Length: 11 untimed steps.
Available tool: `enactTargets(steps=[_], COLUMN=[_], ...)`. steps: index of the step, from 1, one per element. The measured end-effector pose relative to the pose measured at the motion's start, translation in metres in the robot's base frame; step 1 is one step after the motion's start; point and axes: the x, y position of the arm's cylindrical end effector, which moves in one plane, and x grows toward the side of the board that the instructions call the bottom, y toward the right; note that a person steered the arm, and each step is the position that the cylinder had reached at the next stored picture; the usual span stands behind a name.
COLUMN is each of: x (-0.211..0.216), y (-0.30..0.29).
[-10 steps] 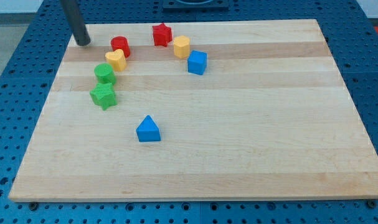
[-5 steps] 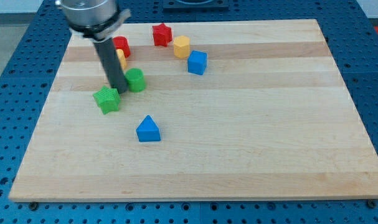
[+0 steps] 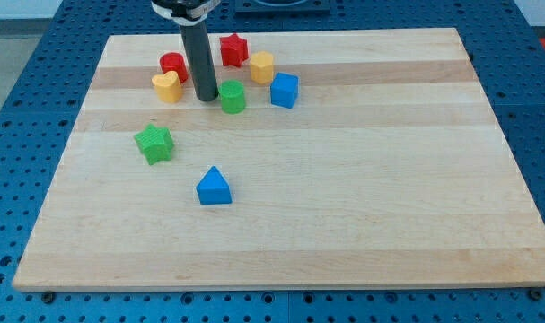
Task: Move the yellow heart parallel to the green circle
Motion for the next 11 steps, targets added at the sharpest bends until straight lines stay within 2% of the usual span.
enactTargets(steps=[6, 8, 9, 10, 11], x=[0.002, 0.004, 0.032, 0.044, 0.037], y=[-0.069, -0.056, -0.053, -0.104, -0.153])
